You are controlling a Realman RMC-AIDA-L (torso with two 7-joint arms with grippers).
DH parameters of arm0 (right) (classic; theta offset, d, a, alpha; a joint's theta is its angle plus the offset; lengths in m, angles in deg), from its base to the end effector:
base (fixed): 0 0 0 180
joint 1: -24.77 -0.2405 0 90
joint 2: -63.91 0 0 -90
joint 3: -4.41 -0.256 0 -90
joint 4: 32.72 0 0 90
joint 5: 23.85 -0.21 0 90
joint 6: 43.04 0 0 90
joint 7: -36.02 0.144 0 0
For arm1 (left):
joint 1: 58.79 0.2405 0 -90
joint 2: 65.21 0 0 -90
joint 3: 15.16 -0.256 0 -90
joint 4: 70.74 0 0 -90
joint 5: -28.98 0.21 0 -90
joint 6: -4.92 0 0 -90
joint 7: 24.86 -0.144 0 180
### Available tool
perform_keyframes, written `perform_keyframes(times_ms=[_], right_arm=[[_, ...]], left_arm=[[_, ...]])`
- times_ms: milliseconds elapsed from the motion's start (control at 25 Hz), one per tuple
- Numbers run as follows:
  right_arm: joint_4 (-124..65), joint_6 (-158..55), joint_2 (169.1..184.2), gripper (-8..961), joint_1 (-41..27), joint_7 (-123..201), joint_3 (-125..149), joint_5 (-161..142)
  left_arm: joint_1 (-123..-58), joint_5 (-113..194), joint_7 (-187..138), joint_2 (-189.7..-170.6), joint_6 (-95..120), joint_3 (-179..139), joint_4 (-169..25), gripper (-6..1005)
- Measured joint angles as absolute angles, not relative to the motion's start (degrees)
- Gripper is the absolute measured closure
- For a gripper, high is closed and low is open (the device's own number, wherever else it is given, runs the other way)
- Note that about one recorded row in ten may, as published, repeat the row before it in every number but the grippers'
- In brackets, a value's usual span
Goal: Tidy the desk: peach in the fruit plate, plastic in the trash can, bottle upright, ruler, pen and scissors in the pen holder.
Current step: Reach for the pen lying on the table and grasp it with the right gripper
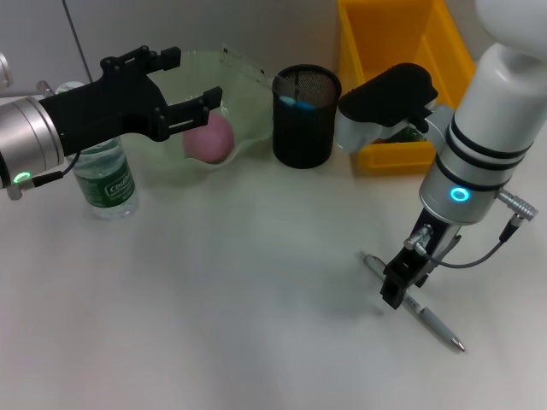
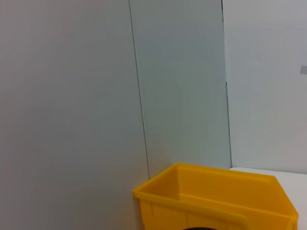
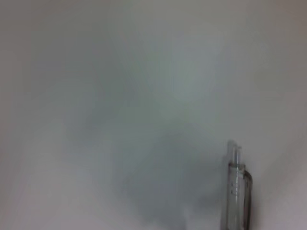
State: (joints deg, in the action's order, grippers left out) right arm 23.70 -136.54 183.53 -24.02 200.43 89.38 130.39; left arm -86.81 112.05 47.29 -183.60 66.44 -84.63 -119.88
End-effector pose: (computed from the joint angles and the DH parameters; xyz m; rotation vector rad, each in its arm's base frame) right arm 0.1785 0.3574 -0.0411 -2.4239 1.2529 -0.9018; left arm -0.1967 0.3888 0.0022 -2.4497 -0.2423 -0.7065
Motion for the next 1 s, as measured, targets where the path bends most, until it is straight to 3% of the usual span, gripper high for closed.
perform_keyframes(times_ms=[1000], right_arm=[[22.2,-136.2,183.53,485,-24.4,200.6,91.3,130.7]], left_arm=[[-86.8,111.8,47.3,-183.60,66.6,-84.8,-119.9,197]])
